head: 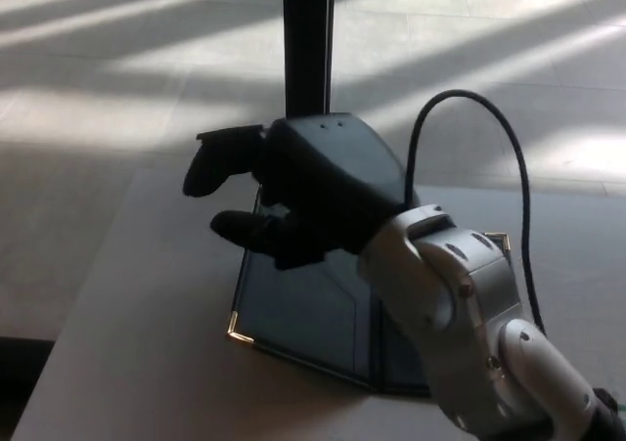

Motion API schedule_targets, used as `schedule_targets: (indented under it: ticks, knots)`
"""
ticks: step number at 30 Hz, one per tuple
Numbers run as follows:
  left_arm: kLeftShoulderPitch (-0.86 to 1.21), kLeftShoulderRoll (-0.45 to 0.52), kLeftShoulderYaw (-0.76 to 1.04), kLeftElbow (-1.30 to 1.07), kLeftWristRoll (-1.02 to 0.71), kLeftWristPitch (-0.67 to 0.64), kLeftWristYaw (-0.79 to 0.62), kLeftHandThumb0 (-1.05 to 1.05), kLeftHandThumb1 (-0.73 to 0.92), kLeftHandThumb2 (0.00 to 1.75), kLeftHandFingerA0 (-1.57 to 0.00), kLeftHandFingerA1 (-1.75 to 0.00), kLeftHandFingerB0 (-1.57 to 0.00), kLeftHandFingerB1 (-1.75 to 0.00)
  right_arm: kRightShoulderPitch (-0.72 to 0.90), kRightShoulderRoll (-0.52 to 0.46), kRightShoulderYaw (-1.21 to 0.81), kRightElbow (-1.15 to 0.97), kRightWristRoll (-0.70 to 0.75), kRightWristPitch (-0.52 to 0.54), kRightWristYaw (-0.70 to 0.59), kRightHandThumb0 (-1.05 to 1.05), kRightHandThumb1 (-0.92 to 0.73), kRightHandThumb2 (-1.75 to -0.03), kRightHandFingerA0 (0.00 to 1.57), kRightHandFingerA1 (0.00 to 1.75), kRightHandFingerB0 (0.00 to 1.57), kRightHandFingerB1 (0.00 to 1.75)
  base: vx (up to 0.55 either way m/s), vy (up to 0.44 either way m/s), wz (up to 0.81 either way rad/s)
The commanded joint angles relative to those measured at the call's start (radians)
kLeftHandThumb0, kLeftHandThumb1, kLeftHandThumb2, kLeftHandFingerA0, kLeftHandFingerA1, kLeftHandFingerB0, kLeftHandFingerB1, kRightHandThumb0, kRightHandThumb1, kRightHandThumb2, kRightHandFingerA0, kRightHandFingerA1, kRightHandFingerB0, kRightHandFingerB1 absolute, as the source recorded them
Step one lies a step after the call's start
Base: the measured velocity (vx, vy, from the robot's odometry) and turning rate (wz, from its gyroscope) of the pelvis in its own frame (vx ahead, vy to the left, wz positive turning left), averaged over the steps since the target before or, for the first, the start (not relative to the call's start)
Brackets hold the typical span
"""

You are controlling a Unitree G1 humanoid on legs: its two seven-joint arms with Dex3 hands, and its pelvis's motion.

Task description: There is a diary kept infront of the robot and the robot uses its right hand to grab its cover and puses it to the left to open it.

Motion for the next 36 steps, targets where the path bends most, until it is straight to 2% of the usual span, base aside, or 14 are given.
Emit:
schedule_targets:
  ticks: [1, 4, 6, 8, 9, 10, 11, 14, 15, 16, 21, 25, 26, 36]
  knots:
    - [0.047, 0.003, 0.015, 0.003, 0.000, -0.018, -0.019, -0.86, 0.92, 1.00, -0.42, -1.25, -0.41, -1.05, 0.207, -0.199, -0.658, -0.236, 0.482, 0.085, 0.254, -0.47, -0.75, -0.63, 0.72, 0.64, 0.58, 0.52, 0.00, 0.000, 0.00]
    - [0.058, 0.003, 0.017, -0.001, 0.001, -0.020, -0.017, -0.93, 0.92, 1.09, -0.49, -1.10, -0.49, -1.00, 0.259, -0.208, -0.821, -0.217, 0.562, 0.104, 0.252, -0.44, -0.76, -0.60, 0.75, 0.69, 0.57, 0.52, 0.00, 0.000, 0.00]
    - [0.061, 0.003, 0.028, -0.001, -0.010, -0.019, -0.019, -0.87, 0.92, 0.99, -0.41, -1.24, -0.41, -1.09, 0.271, -0.215, -0.856, -0.216, 0.574, 0.111, 0.256, -0.45, -0.78, -0.63, 0.73, 0.70, 0.58, 0.53, 0.00, 0.000, 0.00]
    - [0.060, 0.002, 0.036, -0.001, -0.017, -0.018, -0.014, -0.82, 0.91, 1.37, -0.60, -1.06, -0.50, -0.92, 0.325, -0.233, -1.001, -0.206, 0.628, 0.117, 0.255, -0.45, -0.80, -0.63, 0.72, 0.71, 0.55, 0.53, 0.00, 0.000, 0.00]
    - [0.061, 0.001, 0.035, -0.003, -0.016, -0.020, -0.015, -0.82, 0.91, 1.37, -0.60, -1.06, -0.50, -0.92, 0.339, -0.232, -1.027, -0.206, 0.630, 0.112, 0.243, -0.45, -0.80, -0.63, 0.72, 0.71, 0.55, 0.53, 0.00, 0.000, 0.00]
    - [0.068, 0.000, 0.034, -0.010, -0.016, -0.018, -0.028, -0.86, 0.92, 1.01, -0.38, -1.20, -0.37, -1.04, 0.381, -0.243, -1.114, -0.194, 0.628, 0.125, 0.227, -0.42, -0.63, -1.04, 0.69, 0.76, 0.45, 0.62, 0.00, 0.000, 0.00]
    - [0.069, 0.000, 0.037, -0.009, -0.018, -0.019, -0.024, -0.86, 0.92, 1.00, -0.42, -1.17, -0.40, -1.01, 0.401, -0.249, -1.162, -0.181, 0.653, 0.119, 0.230, -0.40, -0.84, -0.64, 0.63, 0.66, 0.52, 0.54, 0.00, 0.000, 0.00]
    - [0.074, 0.001, 0.036, -0.009, -0.013, -0.021, -0.020, -0.87, 0.92, 1.00, -0.42, -1.17, -0.38, -0.97, 0.459, -0.276, -1.298, -0.133, 0.722, 0.103, 0.250, -0.39, -0.85, -0.64, 0.65, 0.65, 0.52, 0.53, 0.00, 0.000, 0.00]
    - [0.074, 0.001, 0.039, -0.007, -0.016, -0.022, -0.018, -0.87, 0.92, 1.00, -0.44, -1.21, -0.41, -1.03, 0.468, -0.284, -1.333, -0.109, 0.743, 0.096, 0.250, -0.37, -0.64, -1.04, 0.70, 0.77, 0.48, 0.64, 0.00, 0.000, 0.00]
    - [0.075, 0.000, 0.040, -0.007, -0.016, -0.023, -0.014, -0.85, 0.92, 1.01, -0.43, -1.23, -0.41, -1.06, 0.479, -0.291, -1.398, -0.075, 0.767, 0.097, 0.236, -0.47, -0.77, -0.64, 0.78, 0.63, 0.60, 0.52, 0.00, 0.000, 0.00]
    - [0.084, 0.005, 0.046, -0.006, -0.019, -0.020, -0.013, -0.86, 0.92, 1.01, -0.41, -1.18, -0.38, -0.98, 0.533, -0.310, -1.550, 0.044, 0.845, 0.041, 0.196, -0.48, -0.77, -0.63, 0.82, 0.58, 0.65, 0.50, 0.00, 0.000, 0.00]
    - [0.095, 0.008, 0.049, -0.009, -0.021, -0.019, -0.016, -0.87, 0.92, 1.01, -0.44, -1.23, -0.38, -0.98, 0.606, -0.319, -1.709, 0.148, 0.852, 0.029, 0.106, -0.45, -0.82, -0.64, 0.85, 0.59, 0.63, 0.50, 0.00, 0.000, 0.00]
    - [0.095, 0.007, 0.054, -0.009, -0.026, -0.017, -0.015, -0.87, 0.92, 1.00, -0.43, -1.22, -0.39, -0.97, 0.624, -0.322, -1.726, 0.172, 0.851, 0.004, 0.090, -0.39, -0.64, -1.03, 0.81, 0.76, 0.55, 0.64, 0.00, 0.000, 0.00]
    - [0.123, 0.007, 0.076, 0.004, -0.038, -0.023, -0.017, -0.91, 0.92, 1.07, -0.52, -1.16, -0.46, -0.93, 0.707, -0.353, -1.915, 0.506, 0.963, -0.210, -0.048, -0.52, -0.64, -1.02, 0.81, 0.76, 0.54, 0.63, 0.00, 0.000, 0.00]
